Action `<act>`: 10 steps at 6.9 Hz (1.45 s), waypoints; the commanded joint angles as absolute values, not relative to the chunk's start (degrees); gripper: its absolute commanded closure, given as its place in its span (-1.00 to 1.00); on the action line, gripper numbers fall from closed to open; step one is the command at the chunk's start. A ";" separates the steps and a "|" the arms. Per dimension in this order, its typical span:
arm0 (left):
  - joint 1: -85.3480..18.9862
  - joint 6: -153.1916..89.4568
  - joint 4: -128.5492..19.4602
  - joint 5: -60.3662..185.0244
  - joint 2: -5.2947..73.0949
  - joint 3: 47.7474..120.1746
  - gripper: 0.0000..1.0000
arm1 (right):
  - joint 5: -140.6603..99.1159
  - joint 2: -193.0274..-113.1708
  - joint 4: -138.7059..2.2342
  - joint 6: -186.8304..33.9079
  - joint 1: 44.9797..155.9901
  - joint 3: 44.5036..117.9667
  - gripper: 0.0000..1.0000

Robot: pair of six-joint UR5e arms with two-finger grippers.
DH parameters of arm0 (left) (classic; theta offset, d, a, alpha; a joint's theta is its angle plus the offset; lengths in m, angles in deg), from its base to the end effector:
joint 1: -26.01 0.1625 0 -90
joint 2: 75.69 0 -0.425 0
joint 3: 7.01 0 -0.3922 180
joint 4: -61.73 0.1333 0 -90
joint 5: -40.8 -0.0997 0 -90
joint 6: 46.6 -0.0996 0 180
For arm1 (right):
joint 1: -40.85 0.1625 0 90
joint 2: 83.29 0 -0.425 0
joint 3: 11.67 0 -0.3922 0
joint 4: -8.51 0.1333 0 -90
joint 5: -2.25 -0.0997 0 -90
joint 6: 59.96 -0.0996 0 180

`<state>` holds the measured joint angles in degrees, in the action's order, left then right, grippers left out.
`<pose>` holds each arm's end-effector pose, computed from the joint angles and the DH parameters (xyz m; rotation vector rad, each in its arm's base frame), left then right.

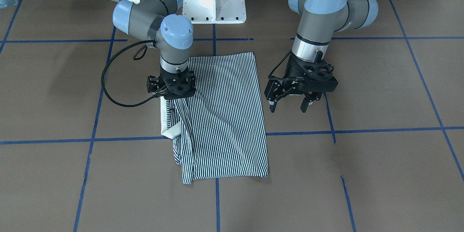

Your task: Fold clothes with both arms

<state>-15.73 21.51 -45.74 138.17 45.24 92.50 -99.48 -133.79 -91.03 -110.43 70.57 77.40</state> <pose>0.4075 -0.5251 0.2407 0.4334 0.9221 -0.2511 -0.5618 -0.4509 0.2828 0.1223 -0.5303 -0.2188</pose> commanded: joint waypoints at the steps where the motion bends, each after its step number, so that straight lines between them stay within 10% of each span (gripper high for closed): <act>1: -15.73 21.52 -45.58 138.18 45.24 92.75 -1.00 | -99.79 -134.01 -92.03 -110.41 70.56 77.45 -1.00; 7: -15.73 22.04 -45.58 139.50 45.42 93.19 -1.00 | -100.58 -148.58 -91.78 -97.33 78.46 87.11 -1.00; 10: -15.73 21.96 -45.49 139.41 45.42 93.62 -1.00 | -100.41 -137.50 -90.64 -97.93 80.83 79.53 -1.00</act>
